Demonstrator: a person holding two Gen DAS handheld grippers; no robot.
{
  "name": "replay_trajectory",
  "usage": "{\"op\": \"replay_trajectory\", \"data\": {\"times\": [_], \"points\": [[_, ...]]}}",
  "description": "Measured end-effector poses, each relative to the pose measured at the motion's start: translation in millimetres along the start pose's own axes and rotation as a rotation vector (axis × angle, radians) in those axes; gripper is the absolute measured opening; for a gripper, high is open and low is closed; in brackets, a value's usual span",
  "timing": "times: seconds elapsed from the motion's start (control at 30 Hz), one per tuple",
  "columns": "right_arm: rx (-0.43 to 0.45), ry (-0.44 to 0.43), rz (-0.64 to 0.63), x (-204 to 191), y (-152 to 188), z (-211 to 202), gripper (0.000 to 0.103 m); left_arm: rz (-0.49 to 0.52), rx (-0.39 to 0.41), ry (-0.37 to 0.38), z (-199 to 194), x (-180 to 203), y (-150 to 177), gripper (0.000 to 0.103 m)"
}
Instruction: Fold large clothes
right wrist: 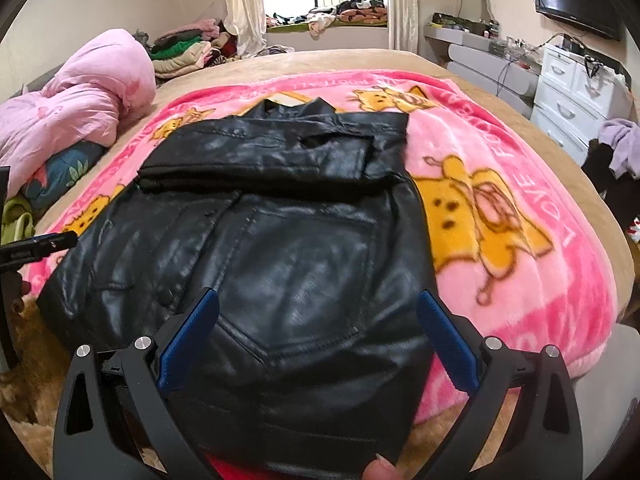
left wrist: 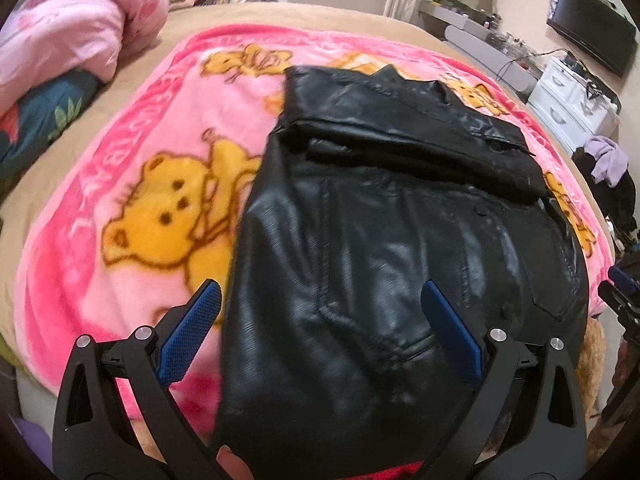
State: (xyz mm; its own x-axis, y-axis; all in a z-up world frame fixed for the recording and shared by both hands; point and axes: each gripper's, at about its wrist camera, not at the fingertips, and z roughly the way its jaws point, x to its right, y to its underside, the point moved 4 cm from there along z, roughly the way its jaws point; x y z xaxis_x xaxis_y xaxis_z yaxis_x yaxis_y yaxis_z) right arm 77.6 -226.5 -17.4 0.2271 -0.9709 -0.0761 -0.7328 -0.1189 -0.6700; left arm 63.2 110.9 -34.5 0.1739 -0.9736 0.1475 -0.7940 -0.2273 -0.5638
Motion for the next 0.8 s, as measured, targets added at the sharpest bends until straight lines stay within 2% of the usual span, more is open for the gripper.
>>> {"op": "replay_trajectory", "data": {"times": [0.1, 0.23, 0.4, 0.5, 0.6, 0.63, 0.67, 0.73, 0.8], "points": [[-0.001, 0.015, 0.002, 6.7, 5.4, -4.4, 0.098, 0.005, -0.033, 0.030, -0.3, -7.8, 8.6, 0.093], [0.009, 0.026, 0.000, 13.1, 9.6, -11.8, 0.098, 0.058, -0.074, 0.011, -0.1, -13.4, 25.5, 0.088], [-0.007, 0.031, -0.010, 20.5, 20.0, -15.9, 0.098, 0.020, -0.149, 0.052, 3.6, -30.5, 42.6, 0.064], [-0.043, -0.003, -0.011, 22.9, 28.6, -13.5, 0.098, 0.014, -0.182, 0.072, 8.0, -32.9, 47.5, 0.061], [-0.114, -0.079, -0.018, 21.8, 40.1, -8.2, 0.098, 0.036, -0.192, 0.072, 9.3, -31.6, 48.7, 0.060], [-0.124, -0.082, -0.023, 20.9, 43.2, -7.7, 0.098, 0.043, -0.199, 0.072, 10.3, -30.4, 49.0, 0.058], [-0.137, -0.093, -0.026, 20.4, 47.4, -6.7, 0.098, 0.051, -0.205, 0.082, 10.9, -28.3, 49.8, 0.051], [-0.164, -0.109, -0.016, 21.7, 54.4, -4.7, 0.098, 0.080, -0.206, 0.071, 12.5, -23.6, 51.3, 0.047], [-0.195, -0.135, 0.013, 26.0, 62.5, -0.3, 0.098, 0.097, -0.208, 0.083, 15.2, -21.7, 52.2, 0.039]]}}
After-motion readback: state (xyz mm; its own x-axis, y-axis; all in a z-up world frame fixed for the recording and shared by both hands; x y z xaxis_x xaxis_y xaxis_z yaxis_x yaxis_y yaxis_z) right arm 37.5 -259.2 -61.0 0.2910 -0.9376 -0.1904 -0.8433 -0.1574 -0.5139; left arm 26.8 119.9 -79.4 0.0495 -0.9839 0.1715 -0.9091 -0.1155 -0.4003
